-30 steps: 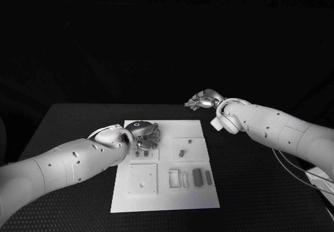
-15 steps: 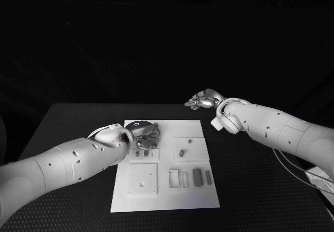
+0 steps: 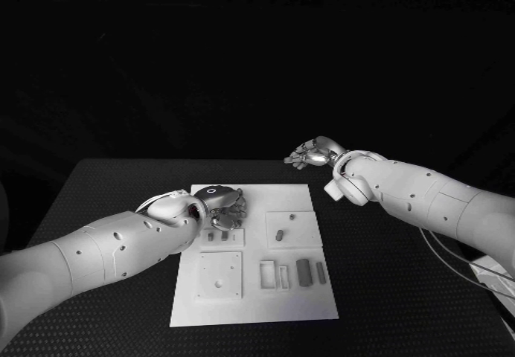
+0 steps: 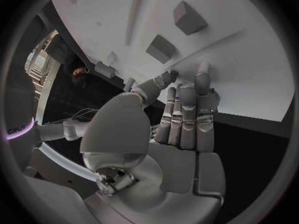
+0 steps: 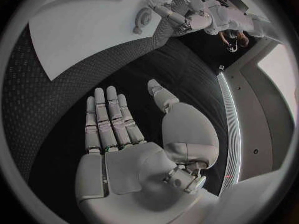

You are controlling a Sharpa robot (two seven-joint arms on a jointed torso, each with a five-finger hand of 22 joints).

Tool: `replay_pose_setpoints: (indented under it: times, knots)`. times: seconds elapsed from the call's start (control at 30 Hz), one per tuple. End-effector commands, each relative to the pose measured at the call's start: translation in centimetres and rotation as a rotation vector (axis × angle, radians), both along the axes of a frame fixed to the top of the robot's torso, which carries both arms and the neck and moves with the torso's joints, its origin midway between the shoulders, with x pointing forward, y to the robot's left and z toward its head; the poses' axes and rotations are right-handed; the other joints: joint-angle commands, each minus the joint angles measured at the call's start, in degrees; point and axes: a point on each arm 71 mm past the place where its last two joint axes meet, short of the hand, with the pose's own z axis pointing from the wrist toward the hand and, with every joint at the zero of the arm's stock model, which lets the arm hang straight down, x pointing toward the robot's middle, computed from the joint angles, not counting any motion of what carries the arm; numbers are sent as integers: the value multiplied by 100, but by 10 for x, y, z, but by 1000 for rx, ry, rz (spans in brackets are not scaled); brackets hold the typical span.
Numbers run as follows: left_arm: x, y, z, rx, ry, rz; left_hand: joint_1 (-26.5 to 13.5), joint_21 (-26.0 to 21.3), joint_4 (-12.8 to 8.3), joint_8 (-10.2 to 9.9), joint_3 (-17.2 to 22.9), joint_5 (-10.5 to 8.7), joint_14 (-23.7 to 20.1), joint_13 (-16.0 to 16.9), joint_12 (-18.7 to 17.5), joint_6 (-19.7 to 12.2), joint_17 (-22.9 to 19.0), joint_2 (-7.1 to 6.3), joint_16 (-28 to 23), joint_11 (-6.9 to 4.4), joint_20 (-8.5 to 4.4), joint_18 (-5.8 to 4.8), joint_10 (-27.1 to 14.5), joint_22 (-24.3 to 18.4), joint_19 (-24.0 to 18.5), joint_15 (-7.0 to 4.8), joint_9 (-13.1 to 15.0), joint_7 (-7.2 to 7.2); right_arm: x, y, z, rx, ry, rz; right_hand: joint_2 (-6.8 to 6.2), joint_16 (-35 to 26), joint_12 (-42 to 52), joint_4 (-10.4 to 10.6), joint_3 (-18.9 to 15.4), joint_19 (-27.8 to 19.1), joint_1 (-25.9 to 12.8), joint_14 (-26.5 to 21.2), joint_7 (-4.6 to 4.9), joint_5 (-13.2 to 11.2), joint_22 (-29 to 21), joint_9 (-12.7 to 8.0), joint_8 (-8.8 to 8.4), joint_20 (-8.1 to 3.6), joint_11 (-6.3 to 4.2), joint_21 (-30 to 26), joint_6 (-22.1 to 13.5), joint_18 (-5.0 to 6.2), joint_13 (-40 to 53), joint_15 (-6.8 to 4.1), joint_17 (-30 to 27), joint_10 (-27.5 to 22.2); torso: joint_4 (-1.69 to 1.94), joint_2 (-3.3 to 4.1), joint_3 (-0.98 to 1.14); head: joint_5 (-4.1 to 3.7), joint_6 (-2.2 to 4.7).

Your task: Assemble the parts on the task board

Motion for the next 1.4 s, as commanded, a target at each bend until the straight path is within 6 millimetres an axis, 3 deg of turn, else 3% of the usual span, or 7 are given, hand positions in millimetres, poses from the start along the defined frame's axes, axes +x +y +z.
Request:
replay_pose_setpoints:
  times: [0.03, 1.4]
  knots:
    - [-1, -2, -2, 22, 17, -7, 43, 24, -37, -26, -1, -6, 8, 10, 24, -12, -8, 13, 25, 37, -66, 209, 80, 136, -8, -51, -9, 29, 0, 1, 0, 3, 3, 13, 5, -25, 31, 43, 2, -50, -45, -36, 156, 4, 9, -6, 21, 1, -5, -23, -35, -82, -9, -11, 9, 34, -1, 2, 1, -8, -11]
    - [1, -8, -13, 73, 38, -17, -2, 189, -13, 137, -18, -16, 29, 155, 27, 272, -104, 93, 194, -6, -110, 199, 184, 133, -1, -93, 10, 103, -1, 1, 0, 4, 6, 17, 5, -30, 37, 51, -1, -50, -51, -38, 156, 4, 20, -10, 25, 3, -5, -33, -36, -81, -23, -10, 16, 34, -1, 2, 2, -49, -60]
